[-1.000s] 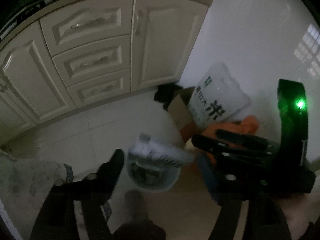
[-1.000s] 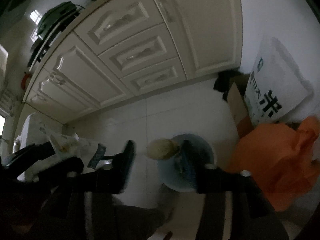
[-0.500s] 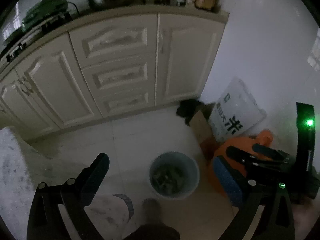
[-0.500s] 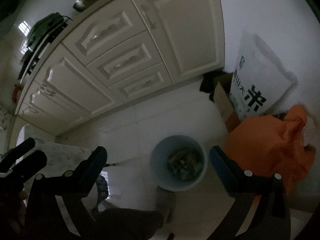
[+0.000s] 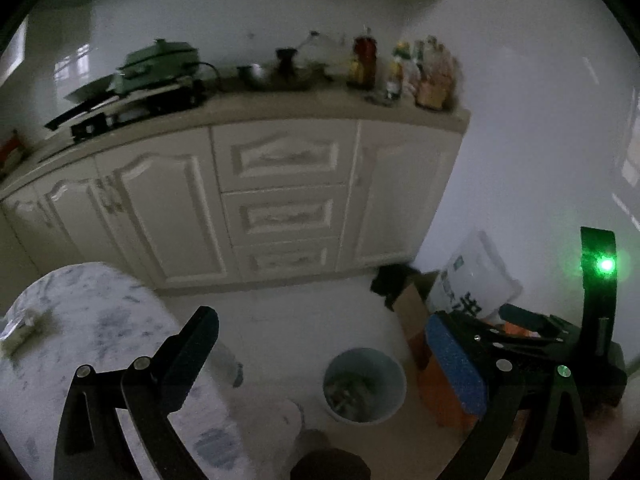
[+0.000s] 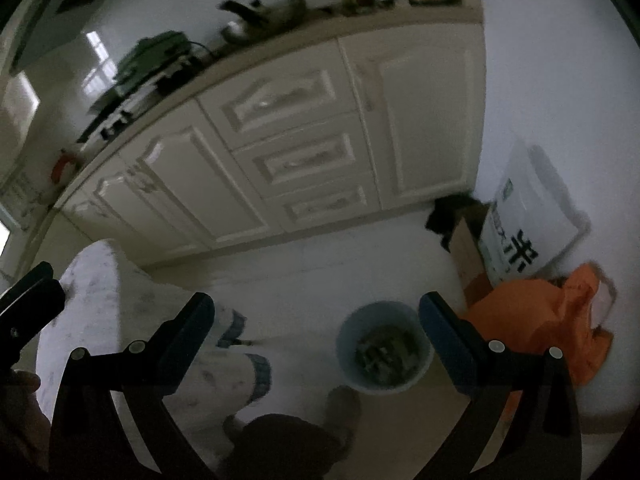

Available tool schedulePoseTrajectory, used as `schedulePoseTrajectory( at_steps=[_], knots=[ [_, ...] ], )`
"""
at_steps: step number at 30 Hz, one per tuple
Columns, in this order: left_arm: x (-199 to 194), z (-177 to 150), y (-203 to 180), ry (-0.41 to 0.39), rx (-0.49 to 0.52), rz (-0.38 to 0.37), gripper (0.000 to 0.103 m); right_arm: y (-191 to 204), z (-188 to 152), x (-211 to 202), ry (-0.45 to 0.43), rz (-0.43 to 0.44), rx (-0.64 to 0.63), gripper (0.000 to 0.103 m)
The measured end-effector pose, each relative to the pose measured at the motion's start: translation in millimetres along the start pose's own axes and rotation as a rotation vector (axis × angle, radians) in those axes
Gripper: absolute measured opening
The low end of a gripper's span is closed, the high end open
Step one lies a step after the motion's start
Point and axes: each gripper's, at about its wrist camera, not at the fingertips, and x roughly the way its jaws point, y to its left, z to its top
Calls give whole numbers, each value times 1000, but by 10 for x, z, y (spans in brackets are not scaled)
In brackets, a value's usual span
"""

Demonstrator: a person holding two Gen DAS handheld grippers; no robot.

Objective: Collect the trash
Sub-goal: 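Return both tools from the bin to the table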

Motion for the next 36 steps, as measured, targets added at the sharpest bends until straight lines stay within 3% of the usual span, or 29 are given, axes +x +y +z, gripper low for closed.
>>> schedulePoseTrajectory(
  at_steps=[9, 23, 31, 36],
  knots=[
    [-1147, -427, 640, -121, -102, 61, 102, 921, 15, -497, -88, 75, -141, 103],
    [-2679, -1323, 1457, -286, -282, 265, 102, 2433, -286, -1007, -182, 249, -367, 103],
    [-3253, -1907, 1809, -317, -378, 391, 102, 3297, -594, -965, -160, 347, -523, 103],
    [-3383, -2124, 1953, -299, -427, 436, 102, 3757, -803, -804, -123, 393, -605, 103]
  ],
)
